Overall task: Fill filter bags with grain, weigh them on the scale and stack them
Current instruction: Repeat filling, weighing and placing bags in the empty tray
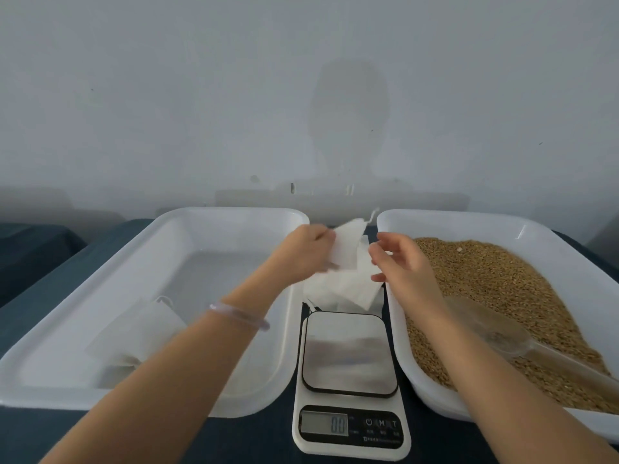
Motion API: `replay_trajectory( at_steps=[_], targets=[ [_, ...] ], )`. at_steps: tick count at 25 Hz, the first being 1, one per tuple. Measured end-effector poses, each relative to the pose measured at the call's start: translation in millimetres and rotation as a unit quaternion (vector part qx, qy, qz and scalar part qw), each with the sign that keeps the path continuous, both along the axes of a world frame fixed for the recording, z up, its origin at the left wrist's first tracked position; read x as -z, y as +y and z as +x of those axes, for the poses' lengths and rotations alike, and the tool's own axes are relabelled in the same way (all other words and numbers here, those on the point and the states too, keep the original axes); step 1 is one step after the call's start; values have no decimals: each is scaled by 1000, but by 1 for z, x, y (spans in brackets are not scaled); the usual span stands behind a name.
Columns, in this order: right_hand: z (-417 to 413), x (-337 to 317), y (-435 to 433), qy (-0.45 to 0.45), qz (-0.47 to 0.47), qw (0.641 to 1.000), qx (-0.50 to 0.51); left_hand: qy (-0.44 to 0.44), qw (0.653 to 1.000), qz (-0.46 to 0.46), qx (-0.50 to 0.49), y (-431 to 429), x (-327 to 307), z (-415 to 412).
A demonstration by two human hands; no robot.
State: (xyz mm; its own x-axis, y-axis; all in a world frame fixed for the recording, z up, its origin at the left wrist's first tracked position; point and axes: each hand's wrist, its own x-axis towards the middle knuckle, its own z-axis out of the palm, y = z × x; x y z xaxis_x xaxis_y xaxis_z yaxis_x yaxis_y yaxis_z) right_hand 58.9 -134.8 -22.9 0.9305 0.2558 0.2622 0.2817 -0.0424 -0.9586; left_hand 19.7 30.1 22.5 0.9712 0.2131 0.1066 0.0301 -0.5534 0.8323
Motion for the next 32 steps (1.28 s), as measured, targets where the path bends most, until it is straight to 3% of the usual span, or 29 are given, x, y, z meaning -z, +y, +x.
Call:
replay_trajectory(
  at_steps=[2,7,12,17,24,29,32],
  targets=[
    [-1,-1,-1,6,-9,1000,-29,39,993,-101,42,-2,9,-13],
    [-6,-2,-4,-21,-21,994,-102,33,993,-72,89,-2,26,-14],
    [-8,-4,-8,4,-12,987,-159,10,979,-184,87,5,28,-18],
    [-10,-7,-9,-38,-60,996,-53,-4,984,-146,99,0,26,-26],
    [-10,-5,-7,-62,-77,994,-52,4,979,-168,115,1,28,-29],
    [-14,-5,-9,-148,-57,987,-19,-23,987,-118,105,1,33,-24],
    [-15,-6,-10,-151,-67,986,-12,-34,986,-122,111,2,33,-23]
  ],
)
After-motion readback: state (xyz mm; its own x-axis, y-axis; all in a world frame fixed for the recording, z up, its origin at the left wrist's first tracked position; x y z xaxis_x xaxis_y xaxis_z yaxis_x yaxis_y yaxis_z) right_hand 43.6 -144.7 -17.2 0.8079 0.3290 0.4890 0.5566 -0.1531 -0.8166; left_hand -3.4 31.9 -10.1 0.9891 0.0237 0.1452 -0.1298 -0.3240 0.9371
